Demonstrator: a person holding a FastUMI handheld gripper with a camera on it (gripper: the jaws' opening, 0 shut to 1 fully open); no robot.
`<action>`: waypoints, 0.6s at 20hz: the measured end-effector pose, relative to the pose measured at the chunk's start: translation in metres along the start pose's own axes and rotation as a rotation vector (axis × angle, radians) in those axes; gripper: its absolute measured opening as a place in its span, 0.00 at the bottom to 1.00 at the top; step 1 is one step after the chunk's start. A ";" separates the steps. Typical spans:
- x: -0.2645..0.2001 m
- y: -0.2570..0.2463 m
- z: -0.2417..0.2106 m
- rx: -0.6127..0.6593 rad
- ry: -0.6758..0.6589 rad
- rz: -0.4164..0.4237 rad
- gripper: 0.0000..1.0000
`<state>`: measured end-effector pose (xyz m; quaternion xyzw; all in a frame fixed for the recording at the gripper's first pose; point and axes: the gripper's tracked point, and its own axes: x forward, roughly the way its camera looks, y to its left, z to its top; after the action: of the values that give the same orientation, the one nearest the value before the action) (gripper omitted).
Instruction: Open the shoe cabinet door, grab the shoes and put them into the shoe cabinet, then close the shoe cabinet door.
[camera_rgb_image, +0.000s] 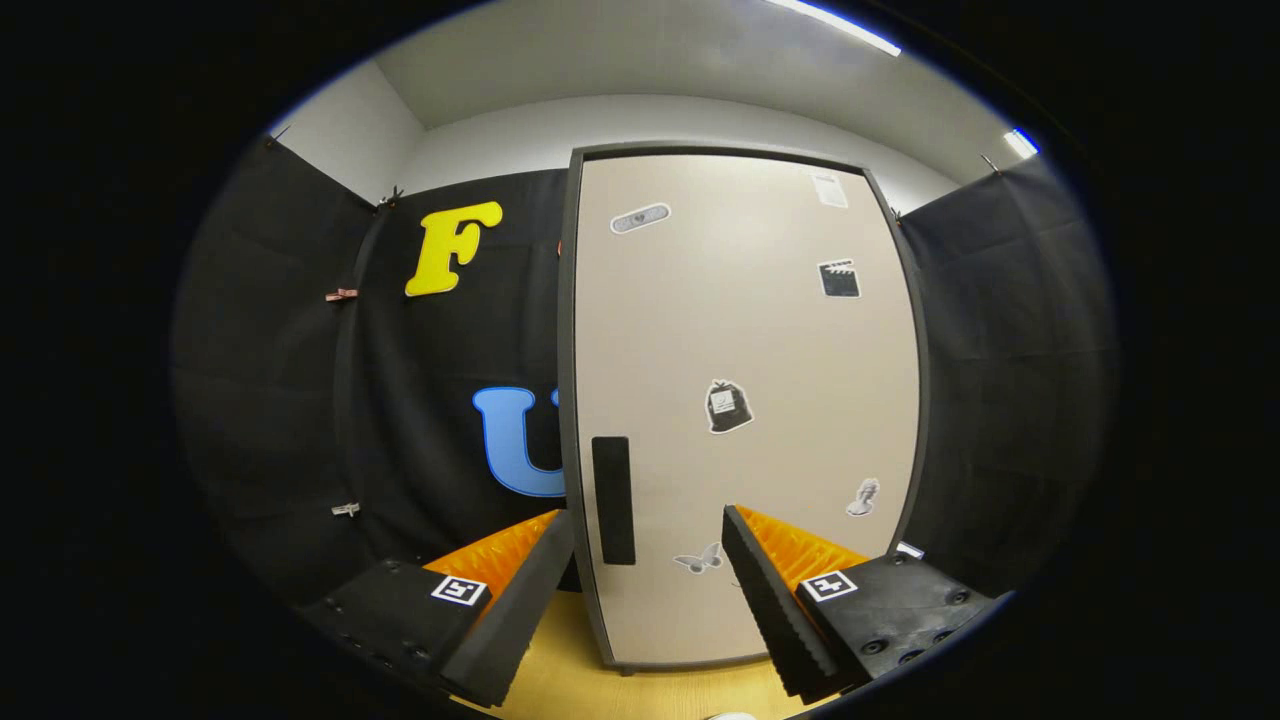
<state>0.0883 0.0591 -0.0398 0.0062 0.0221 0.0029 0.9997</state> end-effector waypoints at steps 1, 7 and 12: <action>0.010 0.003 -0.004 0.000 0.004 -0.008 0.98; 0.064 0.012 -0.029 0.006 0.021 -0.059 0.98; 0.092 0.012 -0.043 0.008 0.032 -0.099 0.98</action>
<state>0.1779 0.0724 -0.0867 0.0089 0.0383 -0.0467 0.9981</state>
